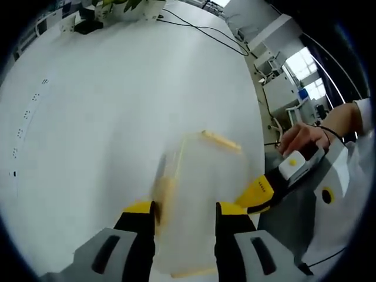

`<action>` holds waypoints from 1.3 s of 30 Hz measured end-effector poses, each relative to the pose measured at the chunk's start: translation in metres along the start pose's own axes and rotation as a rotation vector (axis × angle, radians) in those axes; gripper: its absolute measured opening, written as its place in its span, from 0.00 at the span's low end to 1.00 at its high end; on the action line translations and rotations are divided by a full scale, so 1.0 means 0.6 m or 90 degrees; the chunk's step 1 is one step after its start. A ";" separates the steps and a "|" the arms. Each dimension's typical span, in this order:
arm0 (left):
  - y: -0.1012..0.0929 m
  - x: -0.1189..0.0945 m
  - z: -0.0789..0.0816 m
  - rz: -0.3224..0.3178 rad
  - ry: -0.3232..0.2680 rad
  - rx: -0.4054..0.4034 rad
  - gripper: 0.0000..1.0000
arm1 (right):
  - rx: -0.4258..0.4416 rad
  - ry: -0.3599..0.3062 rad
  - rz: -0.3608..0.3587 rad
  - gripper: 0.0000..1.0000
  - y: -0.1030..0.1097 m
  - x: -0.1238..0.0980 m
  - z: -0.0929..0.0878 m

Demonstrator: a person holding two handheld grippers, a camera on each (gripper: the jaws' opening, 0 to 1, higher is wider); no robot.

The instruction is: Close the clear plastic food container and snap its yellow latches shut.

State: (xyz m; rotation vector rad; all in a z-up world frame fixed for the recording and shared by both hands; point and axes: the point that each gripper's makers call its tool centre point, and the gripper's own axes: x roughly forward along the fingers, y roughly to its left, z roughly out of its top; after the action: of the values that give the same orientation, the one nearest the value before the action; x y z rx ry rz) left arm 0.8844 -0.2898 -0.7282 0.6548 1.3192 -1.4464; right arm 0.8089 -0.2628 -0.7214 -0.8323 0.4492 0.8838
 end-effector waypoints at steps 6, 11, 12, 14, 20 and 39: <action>-0.003 0.002 -0.002 -0.005 0.009 -0.007 0.32 | -0.007 0.000 -0.004 0.20 0.000 0.001 -0.001; 0.003 0.002 -0.008 -0.015 0.010 -0.016 0.30 | -0.020 0.003 -0.012 0.19 0.000 0.001 -0.004; 0.004 0.001 -0.009 -0.014 0.010 -0.016 0.30 | -0.024 0.003 -0.015 0.19 0.000 0.002 -0.004; 0.001 0.003 -0.006 -0.012 0.012 -0.014 0.30 | -0.059 0.022 -0.021 0.17 0.002 0.004 -0.014; 0.006 0.004 -0.005 -0.010 0.010 -0.014 0.31 | -0.040 0.010 -0.020 0.17 0.000 0.002 -0.004; -0.012 -0.005 -0.012 0.039 -0.087 -0.042 0.36 | -0.041 0.002 0.016 0.28 0.008 0.000 0.003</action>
State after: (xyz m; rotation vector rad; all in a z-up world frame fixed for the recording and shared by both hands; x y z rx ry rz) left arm 0.8772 -0.2832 -0.7243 0.5386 1.2248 -1.3672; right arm 0.8053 -0.2597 -0.7226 -0.8882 0.4370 0.9248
